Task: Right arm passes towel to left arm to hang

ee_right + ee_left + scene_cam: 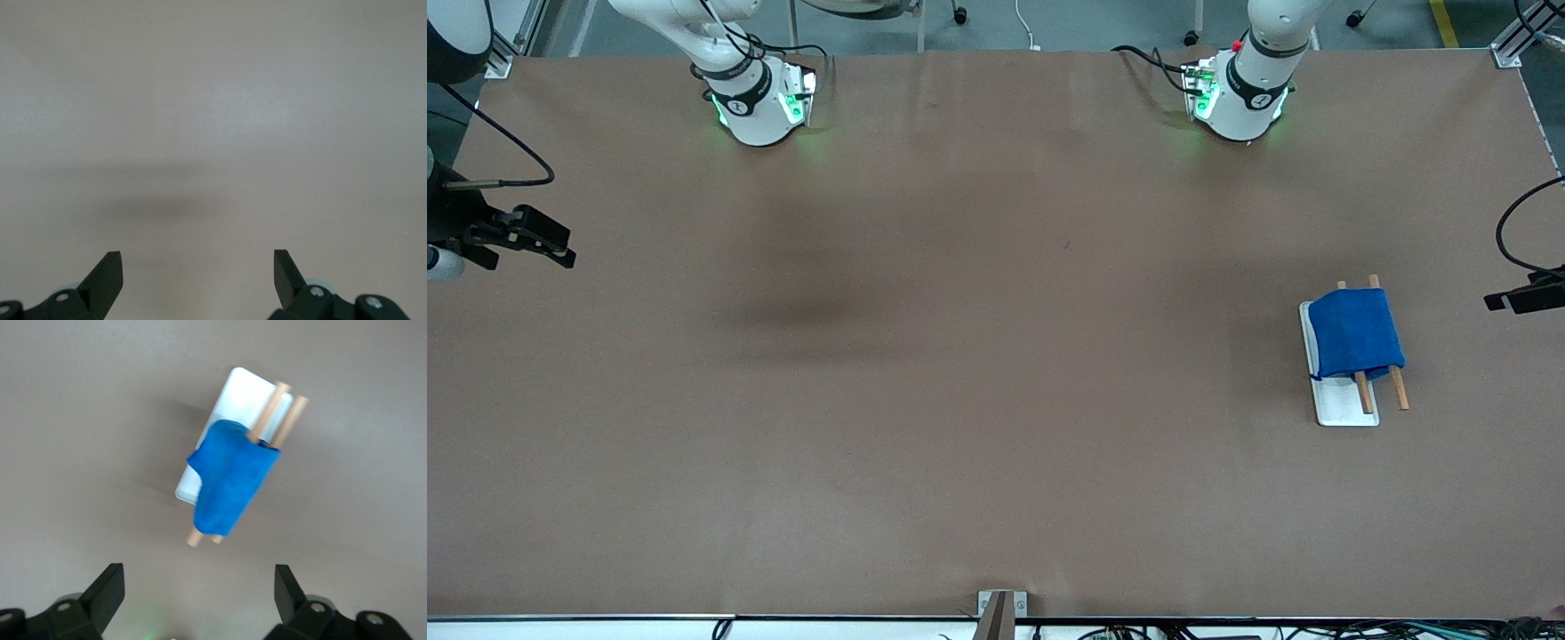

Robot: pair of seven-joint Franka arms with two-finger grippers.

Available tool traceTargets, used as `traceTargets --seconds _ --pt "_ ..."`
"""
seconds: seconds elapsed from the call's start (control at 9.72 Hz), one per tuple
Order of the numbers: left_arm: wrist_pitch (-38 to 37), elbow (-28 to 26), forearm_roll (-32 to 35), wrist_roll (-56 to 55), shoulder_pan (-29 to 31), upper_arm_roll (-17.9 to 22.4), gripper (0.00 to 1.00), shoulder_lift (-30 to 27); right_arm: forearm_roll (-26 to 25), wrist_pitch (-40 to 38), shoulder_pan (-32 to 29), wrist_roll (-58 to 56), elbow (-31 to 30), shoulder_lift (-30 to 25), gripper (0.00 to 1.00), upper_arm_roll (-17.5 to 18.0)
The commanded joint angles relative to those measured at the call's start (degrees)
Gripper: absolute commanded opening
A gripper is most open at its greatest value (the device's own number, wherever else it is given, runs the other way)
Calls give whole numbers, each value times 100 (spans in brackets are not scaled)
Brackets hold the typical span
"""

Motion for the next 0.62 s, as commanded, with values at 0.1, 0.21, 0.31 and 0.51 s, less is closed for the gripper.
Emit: traceTargets --seconds 0.1,0.21,0.31,0.51 --pt "-378 125 267 -555 -7 -899 100 -361 4 31 -44 54 -41 -25 100 39" --pt "-423 161 381 -791 -7 -1164 100 -475 4 31 -44 54 -41 -25 100 31" --pt "-424 162 400 -854 -7 -1418 100 -607 4 31 -53 54 -50 -25 100 39" --pt "-406 240 504 -803 -7 -1806 100 -757 4 31 -79 45 -50 -25 100 39"
